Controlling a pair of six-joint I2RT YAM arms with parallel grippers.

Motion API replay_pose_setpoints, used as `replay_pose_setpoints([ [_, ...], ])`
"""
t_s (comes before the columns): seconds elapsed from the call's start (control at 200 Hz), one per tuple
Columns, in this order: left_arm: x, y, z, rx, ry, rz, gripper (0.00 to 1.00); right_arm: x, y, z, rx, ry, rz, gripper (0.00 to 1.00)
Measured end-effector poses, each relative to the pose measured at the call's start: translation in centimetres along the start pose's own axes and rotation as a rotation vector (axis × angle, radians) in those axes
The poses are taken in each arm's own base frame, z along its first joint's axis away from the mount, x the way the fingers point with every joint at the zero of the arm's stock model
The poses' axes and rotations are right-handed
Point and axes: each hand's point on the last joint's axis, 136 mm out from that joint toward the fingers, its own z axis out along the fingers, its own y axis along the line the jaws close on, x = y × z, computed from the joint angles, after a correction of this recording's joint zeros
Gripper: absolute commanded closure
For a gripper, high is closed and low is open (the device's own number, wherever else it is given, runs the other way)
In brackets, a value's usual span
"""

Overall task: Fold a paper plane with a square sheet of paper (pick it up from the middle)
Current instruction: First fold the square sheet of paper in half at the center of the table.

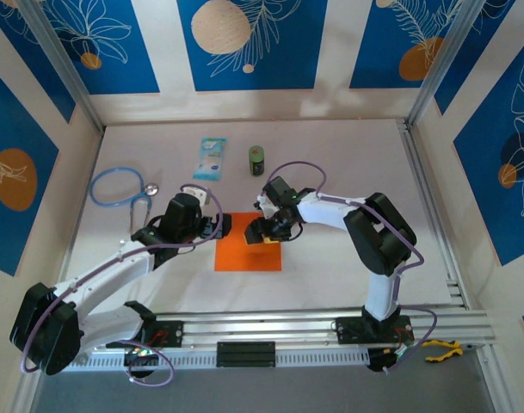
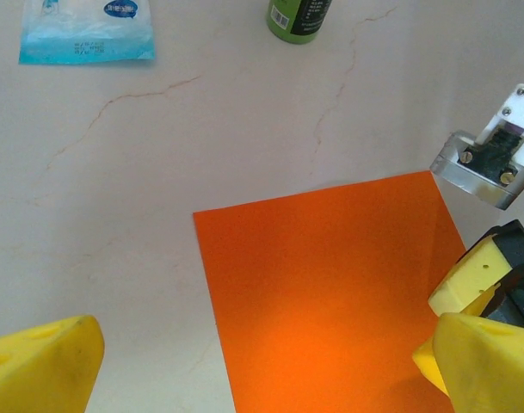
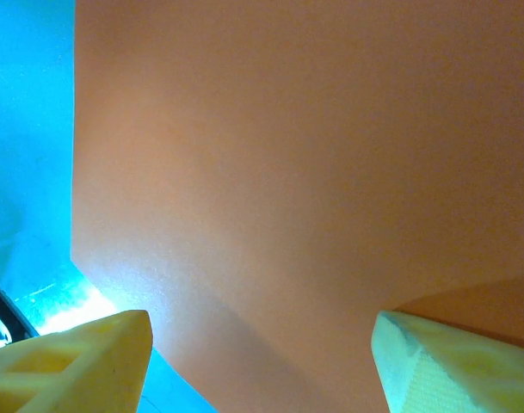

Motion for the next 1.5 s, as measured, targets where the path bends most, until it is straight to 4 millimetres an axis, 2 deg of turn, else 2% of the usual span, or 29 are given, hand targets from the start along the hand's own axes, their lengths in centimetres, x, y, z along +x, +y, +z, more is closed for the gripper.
replay_pose_setpoints([
  [0.155,0.1,-0.1,0.1,-0.003,0.026,-0.002,0.1,0.7,-0.1,-0.9,-0.011,-0.039,0.026,0.29],
  [0.295,0.1,-1.1,0.9,0.017,0.104,-0.029,0.15,1.2,-0.9,-3.7,0.008,-0.148,0.087,0.26],
  [0.42,0.2,-2.3,2.2,0.031,0.215,-0.047,0.15,0.8,-2.8,-7.1,0.098,-0.297,0.142,0.17],
  [0.44,0.3,-2.6,2.4,0.032,0.235,-0.045,0.15,0.8,-3.1,-7.6,0.113,-0.324,0.155,0.14],
  [0.485,0.5,-3.0,2.8,0.025,0.274,-0.047,0.15,0.8,-3.7,-8.8,0.143,-0.374,0.165,0.0],
  [0.595,1.7,-3.9,3.8,0.008,0.362,-0.048,0.15,1.5,-5.2,-10.9,0.176,-0.465,0.235,0.01],
  [0.74,3.4,-5.7,4.9,-0.027,0.467,-0.048,0.14,1.9,-8.5,-13.0,0.116,-0.542,0.38,0.01],
  [0.845,4.1,-6.9,6.1,-0.057,0.517,-0.05,0.14,2.7,-9.9,-13.0,0.06,-0.551,0.441,0.01],
  [0.99,4.8,-7.8,7.5,-0.108,0.57,-0.042,0.13,3.7,-8.7,-12.6,0.008,-0.532,0.412,0.01],
  [1.176,6.2,-7.5,8.3,-0.167,0.63,-0.046,0.13,3.5,-7.1,-13.1,-0.037,-0.548,0.355,0.01],
  [1.501,8.0,-7.2,9.3,-0.225,0.693,-0.077,0.11,3.9,-6.6,-12.5,-0.041,-0.534,0.322,0.01],
])
